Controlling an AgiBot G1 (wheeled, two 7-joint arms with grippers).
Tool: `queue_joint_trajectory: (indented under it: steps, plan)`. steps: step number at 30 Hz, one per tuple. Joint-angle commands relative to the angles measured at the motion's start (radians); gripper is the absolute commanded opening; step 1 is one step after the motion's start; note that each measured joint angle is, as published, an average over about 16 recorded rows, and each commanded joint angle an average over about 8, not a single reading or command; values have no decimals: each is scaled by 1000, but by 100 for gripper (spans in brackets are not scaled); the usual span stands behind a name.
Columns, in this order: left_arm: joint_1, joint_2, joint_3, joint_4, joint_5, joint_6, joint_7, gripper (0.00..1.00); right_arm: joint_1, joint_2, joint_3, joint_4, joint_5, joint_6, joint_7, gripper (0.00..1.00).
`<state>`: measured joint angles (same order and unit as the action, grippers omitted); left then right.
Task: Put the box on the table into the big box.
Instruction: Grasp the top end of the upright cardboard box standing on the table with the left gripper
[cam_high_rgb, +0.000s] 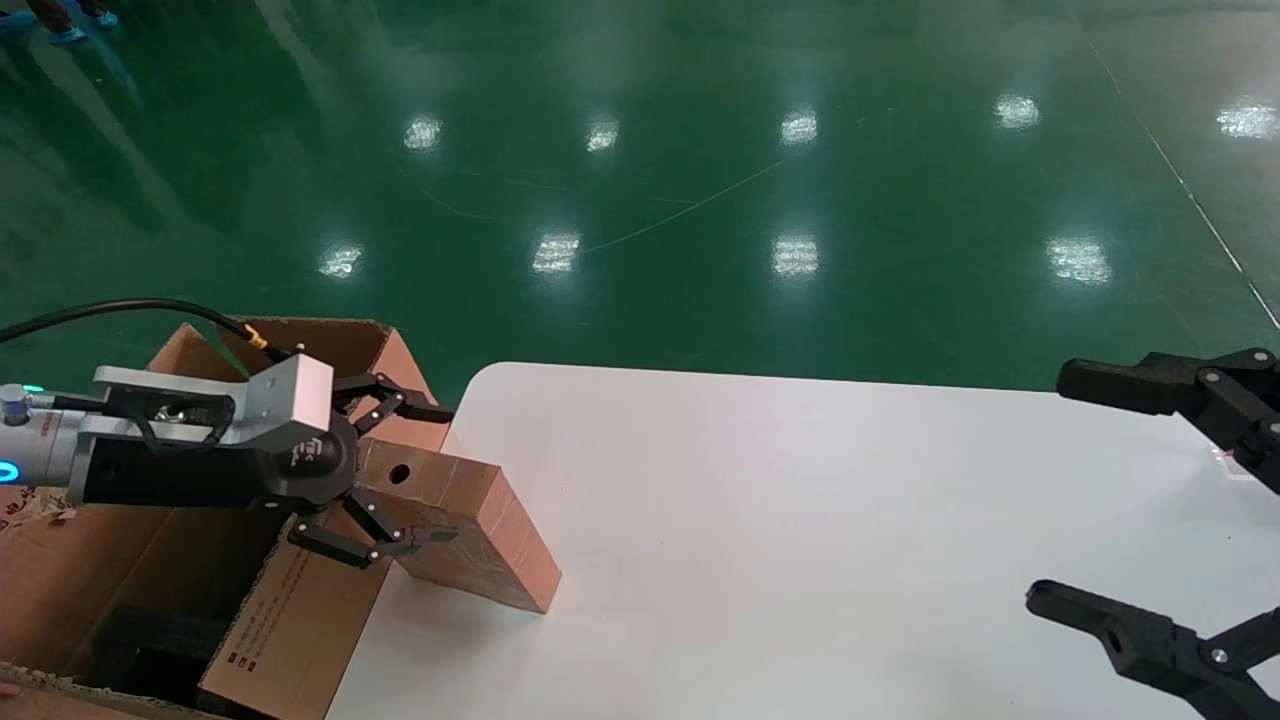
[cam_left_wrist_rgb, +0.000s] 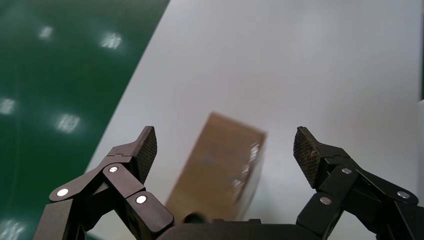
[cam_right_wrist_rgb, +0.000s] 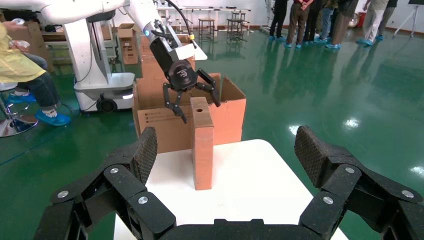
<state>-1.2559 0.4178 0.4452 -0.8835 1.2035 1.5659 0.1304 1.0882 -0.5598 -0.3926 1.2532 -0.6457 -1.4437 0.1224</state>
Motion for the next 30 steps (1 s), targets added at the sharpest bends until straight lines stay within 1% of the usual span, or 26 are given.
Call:
queue_joint_trajectory:
  steps: [1, 14, 24, 26, 27, 28, 30]
  plan:
    - [-17, -2, 7, 23, 13, -3, 14, 100, 0, 0, 0, 0, 0, 0, 0, 100]
    - [-134, 38, 94, 145, 133, 9, 125, 100, 0, 0, 0, 0, 0, 0, 0, 100]
    - [-178, 77, 156, 232, 173, 2, 194, 100, 0, 0, 0, 0, 0, 0, 0, 100]
    - [-183, 87, 164, 248, 174, 2, 204, 100, 0, 0, 0, 0, 0, 0, 0, 85]
    - [-185, 92, 168, 256, 174, 3, 209, 97, 0, 0, 0, 0, 0, 0, 0, 75]
    - [-187, 97, 172, 263, 175, 3, 214, 90, 0, 0, 0, 0, 0, 0, 0, 63]
    - [-190, 105, 181, 274, 174, 4, 222, 70, 0, 0, 0, 0, 0, 0, 0, 39]
